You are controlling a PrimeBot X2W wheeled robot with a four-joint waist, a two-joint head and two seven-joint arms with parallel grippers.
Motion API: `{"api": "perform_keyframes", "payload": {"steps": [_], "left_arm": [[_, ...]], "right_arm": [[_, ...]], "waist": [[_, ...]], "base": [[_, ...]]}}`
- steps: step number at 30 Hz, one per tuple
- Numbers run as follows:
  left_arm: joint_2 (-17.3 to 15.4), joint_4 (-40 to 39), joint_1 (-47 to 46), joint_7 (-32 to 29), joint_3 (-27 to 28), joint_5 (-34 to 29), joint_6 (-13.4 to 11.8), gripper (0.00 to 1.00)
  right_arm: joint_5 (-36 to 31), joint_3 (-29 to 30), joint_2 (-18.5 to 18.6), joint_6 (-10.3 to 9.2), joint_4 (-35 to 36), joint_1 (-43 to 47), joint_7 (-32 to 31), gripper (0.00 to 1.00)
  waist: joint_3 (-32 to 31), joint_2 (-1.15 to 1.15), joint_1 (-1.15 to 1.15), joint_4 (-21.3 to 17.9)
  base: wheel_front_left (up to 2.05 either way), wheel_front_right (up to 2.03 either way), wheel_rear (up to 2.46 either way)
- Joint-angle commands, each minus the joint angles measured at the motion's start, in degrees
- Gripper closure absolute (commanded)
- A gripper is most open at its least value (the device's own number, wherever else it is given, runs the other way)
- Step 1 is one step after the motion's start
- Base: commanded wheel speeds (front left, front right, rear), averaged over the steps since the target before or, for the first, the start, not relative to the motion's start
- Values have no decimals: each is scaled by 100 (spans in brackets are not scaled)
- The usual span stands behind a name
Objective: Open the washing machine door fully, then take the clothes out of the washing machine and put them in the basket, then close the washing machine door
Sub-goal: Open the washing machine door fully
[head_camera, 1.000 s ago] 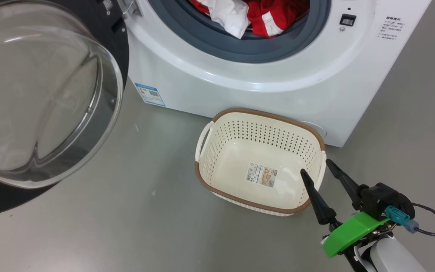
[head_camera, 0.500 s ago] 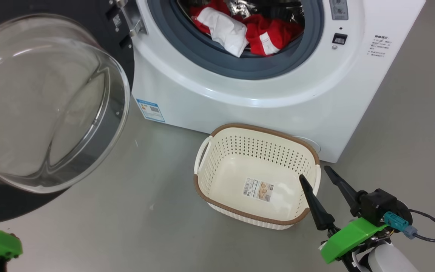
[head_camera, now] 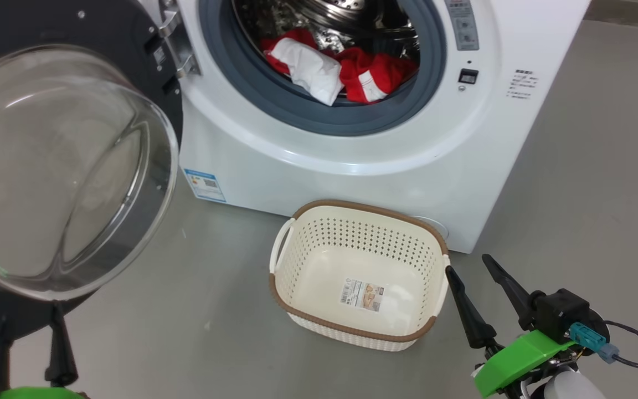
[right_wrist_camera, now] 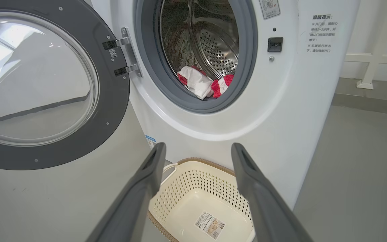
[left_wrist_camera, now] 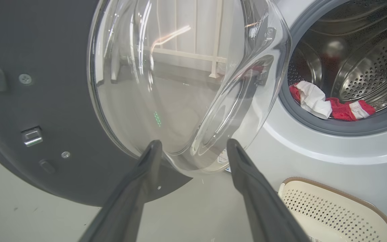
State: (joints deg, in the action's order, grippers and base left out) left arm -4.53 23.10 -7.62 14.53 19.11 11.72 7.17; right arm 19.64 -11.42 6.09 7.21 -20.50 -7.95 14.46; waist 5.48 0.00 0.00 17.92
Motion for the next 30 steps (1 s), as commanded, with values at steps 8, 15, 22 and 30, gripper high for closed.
{"api": "perform_keyframes", "payload": {"steps": [8, 15, 22, 30], "left_arm": [[-233, -484, 278, 47, -396, 263, 31, 0], [-353, -878, 490, 47, -865, 538, 32, 0], [-434, -1220, 715, 47, -1293, 645, 32, 0], [-527, -1418, 822, 47, -1642, 686, 32, 0]], "right_arm": [[-22, 88, -26, 28, 251, 155, 54, 0], [-28, 201, -8, 28, 304, 250, 54, 0], [-23, 333, -9, 28, 362, 315, 54, 0], [-23, 461, -20, 28, 420, 378, 54, 0]], "waist": [[-113, 0, 0, -361], [-143, 0, 0, -701], [-133, 0, 0, -1050], [-133, 0, 0, -1453]], "base": [[0, 0, 0], [0, 0, 0], [0, 0, 0], [0, 0, 0]]}}
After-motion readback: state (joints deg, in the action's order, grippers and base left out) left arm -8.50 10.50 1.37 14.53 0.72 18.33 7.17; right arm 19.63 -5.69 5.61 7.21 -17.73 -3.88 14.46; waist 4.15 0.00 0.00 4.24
